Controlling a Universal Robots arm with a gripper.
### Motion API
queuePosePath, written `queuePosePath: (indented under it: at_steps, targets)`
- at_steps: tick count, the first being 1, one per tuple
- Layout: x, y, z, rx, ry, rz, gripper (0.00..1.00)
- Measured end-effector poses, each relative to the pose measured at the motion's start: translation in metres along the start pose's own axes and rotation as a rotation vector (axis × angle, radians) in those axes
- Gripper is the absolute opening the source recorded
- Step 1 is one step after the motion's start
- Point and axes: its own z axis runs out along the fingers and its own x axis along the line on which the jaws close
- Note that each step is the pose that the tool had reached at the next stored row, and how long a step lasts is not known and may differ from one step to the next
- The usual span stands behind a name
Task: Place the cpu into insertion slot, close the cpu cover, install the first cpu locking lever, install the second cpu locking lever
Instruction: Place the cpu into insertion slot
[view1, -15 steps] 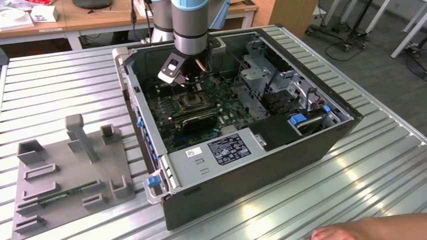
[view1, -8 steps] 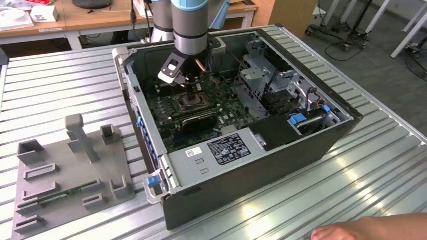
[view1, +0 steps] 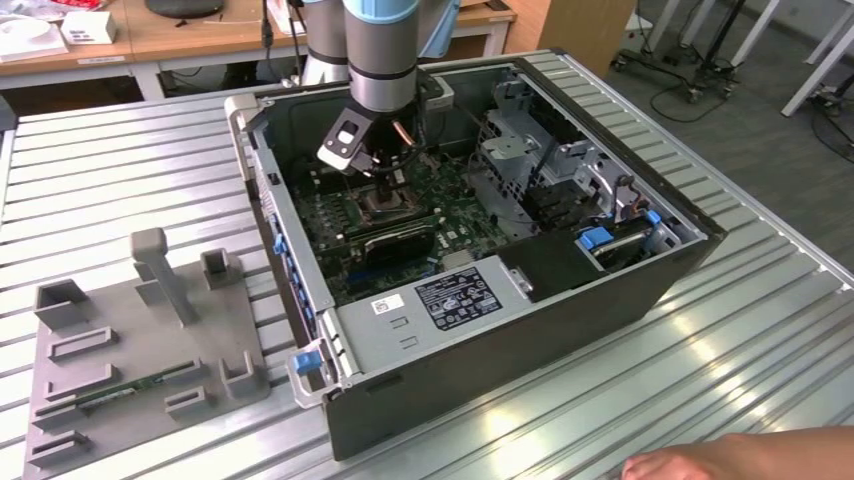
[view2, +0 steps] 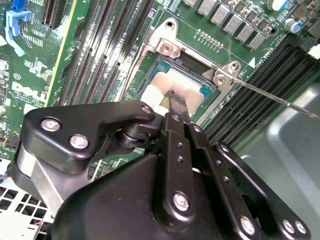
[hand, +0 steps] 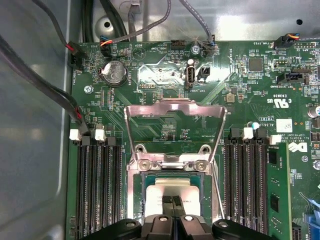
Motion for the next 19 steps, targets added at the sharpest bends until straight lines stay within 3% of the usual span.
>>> queuePosePath:
  at_steps: [9,19]
  targets:
    - [0.0004,0.0005,-0.0028,-0.0016,0.0025,0.000,0.11]
    - [0.0011,0.0015,-0.0193,-0.0004,0.0006,0.000,0.11]
